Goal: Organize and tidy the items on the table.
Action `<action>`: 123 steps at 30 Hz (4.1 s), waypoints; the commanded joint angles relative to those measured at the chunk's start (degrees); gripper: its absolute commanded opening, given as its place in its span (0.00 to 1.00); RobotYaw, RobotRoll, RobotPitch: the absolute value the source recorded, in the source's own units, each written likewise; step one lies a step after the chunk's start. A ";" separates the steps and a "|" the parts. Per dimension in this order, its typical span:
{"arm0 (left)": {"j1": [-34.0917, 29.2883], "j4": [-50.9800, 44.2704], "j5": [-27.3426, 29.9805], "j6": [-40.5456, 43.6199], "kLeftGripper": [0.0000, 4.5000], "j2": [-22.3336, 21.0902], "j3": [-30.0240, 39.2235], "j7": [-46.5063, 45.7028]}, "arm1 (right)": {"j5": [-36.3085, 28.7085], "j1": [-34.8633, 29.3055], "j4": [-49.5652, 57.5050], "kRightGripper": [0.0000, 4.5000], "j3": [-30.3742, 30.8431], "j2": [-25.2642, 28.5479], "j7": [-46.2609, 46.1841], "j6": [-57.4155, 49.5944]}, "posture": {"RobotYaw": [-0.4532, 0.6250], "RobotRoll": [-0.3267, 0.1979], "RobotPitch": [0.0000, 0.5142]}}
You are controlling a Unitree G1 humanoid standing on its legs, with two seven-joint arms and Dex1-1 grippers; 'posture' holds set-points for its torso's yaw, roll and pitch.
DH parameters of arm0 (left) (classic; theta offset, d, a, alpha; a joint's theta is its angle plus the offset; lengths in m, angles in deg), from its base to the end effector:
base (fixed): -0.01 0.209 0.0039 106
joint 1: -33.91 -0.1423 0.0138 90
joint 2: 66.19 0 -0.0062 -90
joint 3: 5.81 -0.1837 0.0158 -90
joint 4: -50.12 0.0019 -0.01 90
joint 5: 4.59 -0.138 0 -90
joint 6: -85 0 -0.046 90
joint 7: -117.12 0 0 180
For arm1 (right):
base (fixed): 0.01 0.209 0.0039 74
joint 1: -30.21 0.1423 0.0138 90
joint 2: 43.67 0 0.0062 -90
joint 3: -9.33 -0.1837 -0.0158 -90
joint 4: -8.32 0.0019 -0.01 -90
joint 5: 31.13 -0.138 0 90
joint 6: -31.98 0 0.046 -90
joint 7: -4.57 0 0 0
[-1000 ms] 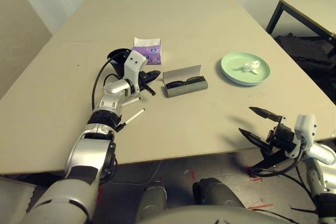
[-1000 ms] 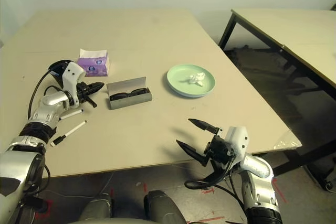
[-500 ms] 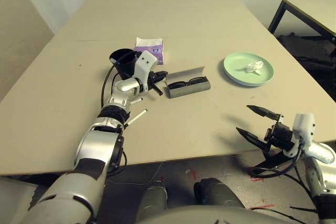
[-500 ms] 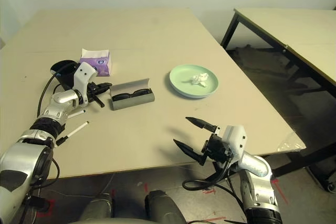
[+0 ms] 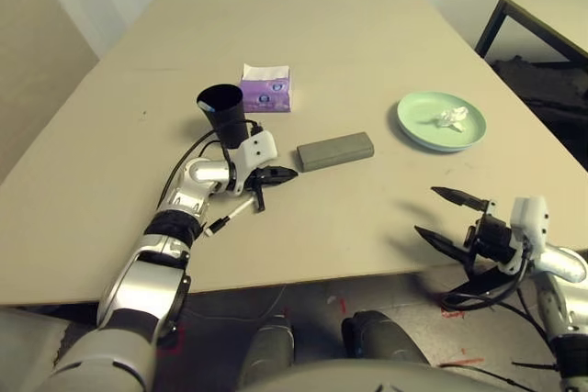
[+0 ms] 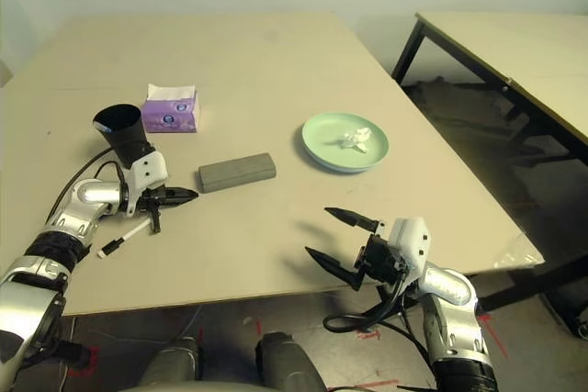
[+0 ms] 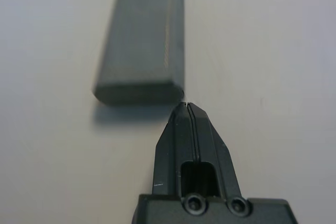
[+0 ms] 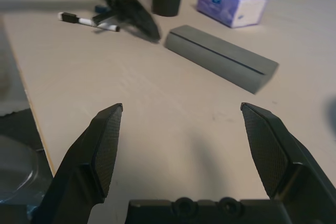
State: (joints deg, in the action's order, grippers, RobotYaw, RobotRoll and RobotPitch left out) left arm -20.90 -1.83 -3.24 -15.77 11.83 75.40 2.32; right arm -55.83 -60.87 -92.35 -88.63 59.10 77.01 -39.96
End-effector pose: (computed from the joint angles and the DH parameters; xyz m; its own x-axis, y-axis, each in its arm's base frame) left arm 0.3105 0.2255 0.1060 0.4115 -0.8175 -0.4029 0.9032 0.3064 0.3008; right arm 0.1919 -0.2807 0.0633 0.4867 0.8736 -0.0084 -0.8548 0.4742 -0.2108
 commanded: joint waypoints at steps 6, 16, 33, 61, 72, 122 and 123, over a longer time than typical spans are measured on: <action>-7.21 -36.04 9.42 32.61 0.53 -8.56 4.07 -0.90 | -0.55 1.06 3.22 1.00 5.33 2.25 5.92 -0.88 | 0.34 0.62 0.19; -6.81 -55.32 18.02 57.61 1.00 -26.25 6.80 0.74 | -0.85 3.83 10.21 1.00 11.57 0.88 6.09 -5.11 | 0.36 0.62 0.23; -6.17 -57.85 12.62 70.50 1.00 -37.46 -13.77 -0.65 | 1.35 4.92 12.70 1.00 17.67 0.74 5.95 -5.82 | 0.34 0.62 0.19; -8.62 -47.61 9.36 53.50 0.01 -32.68 -4.27 -1.29 | 0.71 6.87 12.43 1.00 17.43 1.35 3.33 -7.03 | 0.36 0.62 0.20; -21.16 -55.13 22.81 56.22 0.01 -20.56 22.81 -12.78 | 1.47 5.69 14.09 1.00 10.97 -1.64 -16.84 -19.70 | 0.40 0.62 0.22; 8.57 -8.78 13.68 4.51 0.01 2.65 24.16 -37.02 | 2.71 7.62 12.92 1.00 10.85 -2.94 -16.94 -18.55 | 0.38 0.62 0.15; 8.35 -8.50 13.79 4.28 0.01 2.86 24.21 -36.98 | 2.68 7.66 13.24 1.00 10.86 -2.84 -17.08 -18.86 | 0.38 0.62 0.15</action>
State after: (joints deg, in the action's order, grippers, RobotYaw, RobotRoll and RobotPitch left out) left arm -12.23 -11.29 10.93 -10.46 14.13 100.32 -34.88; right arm -53.31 -52.63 -80.01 -77.59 55.74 60.21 -57.93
